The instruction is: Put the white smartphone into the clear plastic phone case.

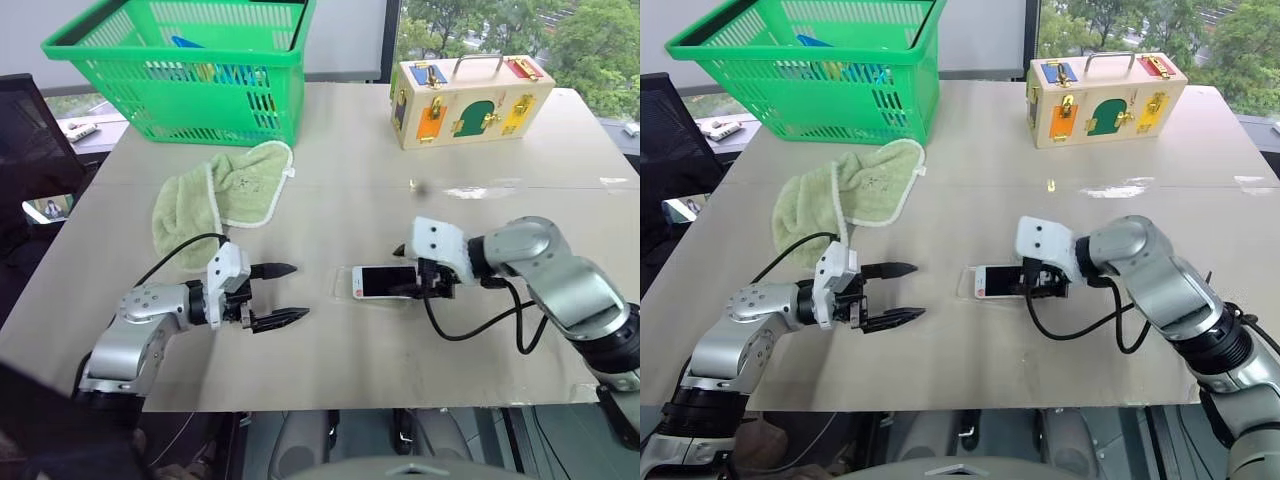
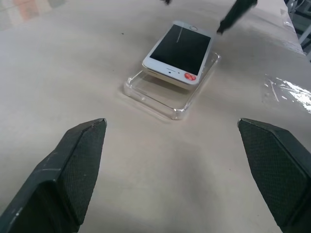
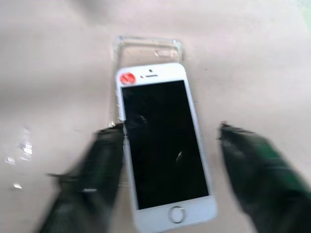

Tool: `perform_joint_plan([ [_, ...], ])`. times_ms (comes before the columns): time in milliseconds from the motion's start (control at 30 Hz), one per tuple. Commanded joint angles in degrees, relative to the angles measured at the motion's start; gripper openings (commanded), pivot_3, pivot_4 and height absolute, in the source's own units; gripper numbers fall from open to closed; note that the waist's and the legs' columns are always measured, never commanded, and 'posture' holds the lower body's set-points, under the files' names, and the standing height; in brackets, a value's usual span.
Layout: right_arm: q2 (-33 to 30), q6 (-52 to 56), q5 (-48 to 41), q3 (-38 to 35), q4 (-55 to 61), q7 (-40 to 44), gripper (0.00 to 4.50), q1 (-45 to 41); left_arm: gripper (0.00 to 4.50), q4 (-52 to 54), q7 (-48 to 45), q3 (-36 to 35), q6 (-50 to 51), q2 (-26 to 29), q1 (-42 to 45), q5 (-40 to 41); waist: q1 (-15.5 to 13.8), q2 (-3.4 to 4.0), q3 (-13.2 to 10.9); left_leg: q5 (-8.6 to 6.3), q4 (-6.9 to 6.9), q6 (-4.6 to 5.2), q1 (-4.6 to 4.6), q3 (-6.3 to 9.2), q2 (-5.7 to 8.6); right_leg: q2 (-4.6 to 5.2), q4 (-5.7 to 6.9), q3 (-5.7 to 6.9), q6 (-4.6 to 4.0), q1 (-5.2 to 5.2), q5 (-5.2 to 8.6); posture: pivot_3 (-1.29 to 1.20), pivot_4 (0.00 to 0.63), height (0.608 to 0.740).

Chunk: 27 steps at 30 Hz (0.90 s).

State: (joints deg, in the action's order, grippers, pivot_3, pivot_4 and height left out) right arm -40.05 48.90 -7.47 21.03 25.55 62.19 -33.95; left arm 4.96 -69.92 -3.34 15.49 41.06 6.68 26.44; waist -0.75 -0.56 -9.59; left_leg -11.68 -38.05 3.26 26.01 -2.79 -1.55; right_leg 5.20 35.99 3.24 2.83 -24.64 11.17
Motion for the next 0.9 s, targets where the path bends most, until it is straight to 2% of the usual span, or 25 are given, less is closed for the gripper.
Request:
perform_joint_plan([
  [33, 1.33, 0.34, -3.56, -3.72, 1.62, -1.32, 1.21, 0.27, 4.5, 0.11, -0.13, -0.17, -1.03, -0.07, 0.9, 0.16, 0.02, 0.0, 0.0, 0.0, 0.0, 0.0, 0.0, 0.0, 0.0, 0.0, 0.0, 0.0, 0.0, 0.0, 0.0, 0.0, 0.15, 0.74],
  [100, 3.3, 0.18, -4.34, -4.51, 0.39, -3.5, 0.21, -0.01, 4.5, -0.11, -0.18, -0.1, -1.12, -0.13, 1.14, 0.08, 0.06, 0.0, 0.0, 0.0, 0.0, 0.0, 0.0, 0.01, 0.0, 0.0, 0.0, 0.0, 0.0, -0.01, 0.0, 0.0, 0.15, 0.74],
  [133, 3.97, 0.01, -4.52, -4.57, -0.1, -4.23, 0.04, -0.16, 4.5, -0.18, -0.19, -0.07, -1.16, -0.15, 1.23, 0.04, 0.07, 0.0, 0.0, 0.0, 0.0, 0.0, 0.0, 0.01, -0.01, 0.0, 0.0, 0.0, 0.01, -0.01, 0.0, 0.0, 0.15, 0.74],
  [400, 8.14, -3.98, -1.78, -1.16, -6.07, -9.56, 0.04, -1.23, 4.5, -0.04, -0.06, 0.22, -0.93, -0.09, 1.71, 0.09, -0.02, 0.01, -0.01, 0.0, 0.01, 0.01, 0.01, -0.02, 0.0, -0.01, 0.0, 0.01, -0.04, -0.02, -0.02, 0.0, 0.15, 0.74],
  [667, 10.73, -5.62, -1.89, 1.32, -8.2, -11.18, 0.04, 1.36, 4.5, 1.17, 0.49, -0.1, -0.57, 0.05, 0.63, 0.29, 0.04, 0.01, -0.01, 0.01, 0.02, 0.02, 0.02, -0.02, 0.0, -0.04, 0.0, 0.0, -0.03, -0.03, -0.02, 0.0, 0.15, 0.74],
  [900, 9.17, -8.21, 3.47, 6.77, -15.68, -11.77, 0.04, 4.1, 4.5, 2.25, 1.2, -0.15, 0.02, 0.04, 0.05, 0.61, 0.07, 0.05, 0.03, 0.01, 0.01, 0.02, -0.04, -0.04, 0.0, -0.06, 0.01, -0.02, 0.04, 0.02, 0.02, 0.0, 0.15, 0.74],
])
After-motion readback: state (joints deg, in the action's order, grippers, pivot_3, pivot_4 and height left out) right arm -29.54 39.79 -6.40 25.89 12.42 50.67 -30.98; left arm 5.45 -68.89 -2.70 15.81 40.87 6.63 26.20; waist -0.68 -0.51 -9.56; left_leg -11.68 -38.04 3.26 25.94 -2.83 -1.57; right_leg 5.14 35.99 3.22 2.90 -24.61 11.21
